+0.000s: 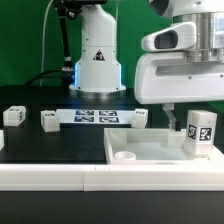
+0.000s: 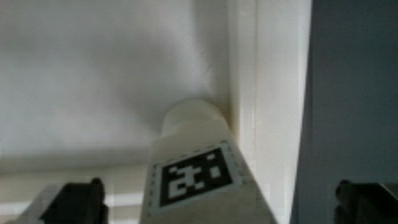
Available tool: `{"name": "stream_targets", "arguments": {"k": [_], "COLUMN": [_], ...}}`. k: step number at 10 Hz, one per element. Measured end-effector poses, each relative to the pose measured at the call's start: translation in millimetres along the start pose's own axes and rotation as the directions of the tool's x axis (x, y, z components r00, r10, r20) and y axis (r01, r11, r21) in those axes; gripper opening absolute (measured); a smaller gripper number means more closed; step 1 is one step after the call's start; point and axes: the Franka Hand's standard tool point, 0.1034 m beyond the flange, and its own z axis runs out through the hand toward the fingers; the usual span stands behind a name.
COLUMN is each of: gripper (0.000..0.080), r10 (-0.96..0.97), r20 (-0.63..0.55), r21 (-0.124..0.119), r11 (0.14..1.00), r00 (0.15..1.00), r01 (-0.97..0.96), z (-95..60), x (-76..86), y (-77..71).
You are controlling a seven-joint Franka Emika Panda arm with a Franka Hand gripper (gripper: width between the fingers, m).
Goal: Assemble one leg
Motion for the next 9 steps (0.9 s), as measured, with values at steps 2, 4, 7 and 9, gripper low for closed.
{"name": "stream_targets", "arguments": {"k": [2, 4, 7, 9], "gripper": [0.0649, 0.0649, 0.0378, 0.0291], "r10": [-0.095, -0.169, -0.159, -0.137], "r20": [0.006, 0.004, 0.004, 0.003], "r21": [-0.001, -0.001, -0.001, -0.003], "r11": [0.995, 0.986, 0.987, 0.991], "r00": [0.995, 0.986, 0.987, 0.991], "r01": [0.095, 0.169, 0.159, 0.137], "z": [-7.1, -7.3, -7.1, -7.1], "x": [8.1, 9.2, 9.1, 9.5], "y": [-1.4, 2.3, 2.2, 4.4]}}
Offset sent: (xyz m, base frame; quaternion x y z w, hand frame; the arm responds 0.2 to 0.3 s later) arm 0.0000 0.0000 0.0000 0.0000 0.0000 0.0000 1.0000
